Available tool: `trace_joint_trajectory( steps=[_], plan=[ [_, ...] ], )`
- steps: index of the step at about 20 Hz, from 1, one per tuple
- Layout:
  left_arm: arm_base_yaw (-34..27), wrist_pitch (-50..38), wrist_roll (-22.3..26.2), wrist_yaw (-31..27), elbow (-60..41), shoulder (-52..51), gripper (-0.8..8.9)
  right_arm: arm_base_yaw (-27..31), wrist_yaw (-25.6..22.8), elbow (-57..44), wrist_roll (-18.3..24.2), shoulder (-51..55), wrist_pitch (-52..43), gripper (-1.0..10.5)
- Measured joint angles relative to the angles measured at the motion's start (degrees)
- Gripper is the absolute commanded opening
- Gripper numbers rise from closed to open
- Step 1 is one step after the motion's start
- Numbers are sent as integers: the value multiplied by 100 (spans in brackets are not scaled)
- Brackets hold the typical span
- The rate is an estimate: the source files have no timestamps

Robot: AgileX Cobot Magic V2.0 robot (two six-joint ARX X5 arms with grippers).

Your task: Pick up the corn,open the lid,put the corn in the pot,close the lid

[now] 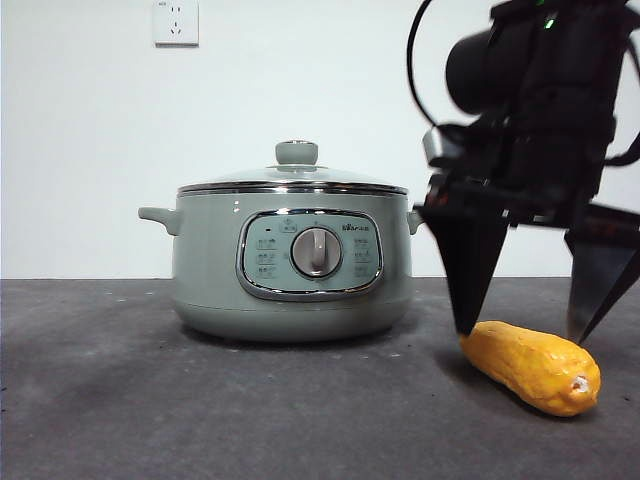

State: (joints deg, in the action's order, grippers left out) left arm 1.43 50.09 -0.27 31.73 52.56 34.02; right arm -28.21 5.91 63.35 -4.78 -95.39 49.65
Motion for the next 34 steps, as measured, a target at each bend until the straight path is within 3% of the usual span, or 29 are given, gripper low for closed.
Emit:
trace_joint_trajectory(
  steps=[2, 8, 14, 17, 25, 29, 34],
  plan=[
    [4, 0, 0, 0, 0, 17, 660, -76, -17, 2, -63, -203, -55, 520],
    [26, -2, 0, 0, 0, 24, 660, -136, -101, 2, -103, -376, -66, -20],
    [83, -35, 0, 31, 0, 188, 660, -136, -98, 2, 127, -374, -57, -15],
    [192, -457, 0, 264, 4, 354, 659, -136, -103, 0, 249, -170, 11, -15],
    [800, -592, 122, 208, 1615, 2277, 659, -136, -186, 2, 330, 2358, 352, -12],
    [1475, -603, 352, -457, 2859, 3644, 659, -136, -341, 396, 328, 3598, 699, -12],
    [2168, -603, 625, -1434, 4295, 5241, 659, -136, -542, 1390, 328, 4087, 1300, -12]
  ],
)
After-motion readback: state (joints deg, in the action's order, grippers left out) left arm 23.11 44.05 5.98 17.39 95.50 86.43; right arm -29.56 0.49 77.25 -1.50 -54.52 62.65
